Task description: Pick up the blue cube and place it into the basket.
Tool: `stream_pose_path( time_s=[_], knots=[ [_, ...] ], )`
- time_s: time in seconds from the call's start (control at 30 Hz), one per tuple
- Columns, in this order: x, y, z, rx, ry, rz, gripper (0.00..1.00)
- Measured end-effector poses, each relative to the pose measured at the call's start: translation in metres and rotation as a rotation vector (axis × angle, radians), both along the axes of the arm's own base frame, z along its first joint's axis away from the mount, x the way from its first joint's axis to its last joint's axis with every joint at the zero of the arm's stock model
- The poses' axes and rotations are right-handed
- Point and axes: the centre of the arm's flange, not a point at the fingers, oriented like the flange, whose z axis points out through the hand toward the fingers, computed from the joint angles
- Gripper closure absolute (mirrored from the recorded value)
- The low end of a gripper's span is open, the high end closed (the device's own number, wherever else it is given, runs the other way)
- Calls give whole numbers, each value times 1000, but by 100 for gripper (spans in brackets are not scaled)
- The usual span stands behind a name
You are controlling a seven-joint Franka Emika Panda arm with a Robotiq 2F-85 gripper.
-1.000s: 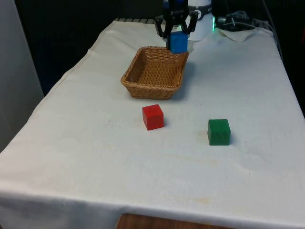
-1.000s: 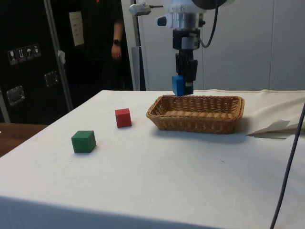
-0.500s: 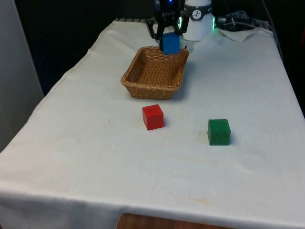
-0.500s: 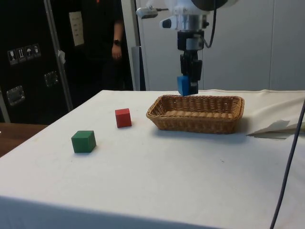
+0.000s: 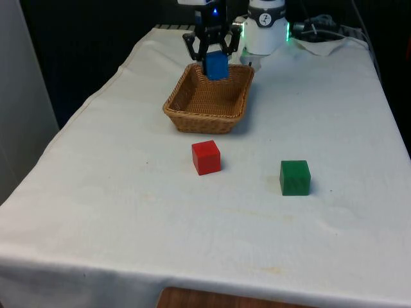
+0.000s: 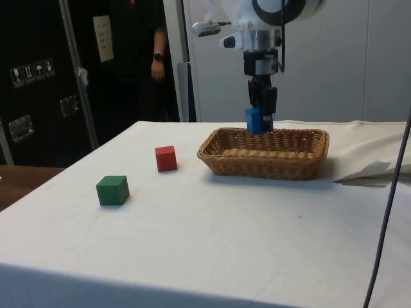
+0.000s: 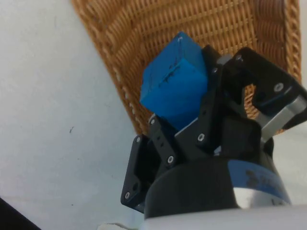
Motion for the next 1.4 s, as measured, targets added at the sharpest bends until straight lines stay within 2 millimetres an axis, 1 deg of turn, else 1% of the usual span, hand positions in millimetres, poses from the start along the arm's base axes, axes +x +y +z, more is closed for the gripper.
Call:
stream_pose_path(
  time_s=[0.03, 0.2, 0.4, 0.6, 0.7, 0.87, 1.0, 1.17, 1.4],
  knots=[
    [0, 0, 0, 0, 0, 0, 99],
    [-2, -12, -4, -3, 1, 2, 99],
    [-4, -20, -6, -7, -8, 5, 99],
    [-14, -23, -13, -16, -33, 3, 99],
    [-15, -23, -14, -18, -37, 3, 99],
    [-22, -21, -23, -29, -52, 1, 99],
    [-24, -21, -31, -38, -55, 0, 99],
    [-23, -18, -49, -60, -55, 8, 99],
    [-23, -18, -65, -82, -59, 8, 99]
  ],
)
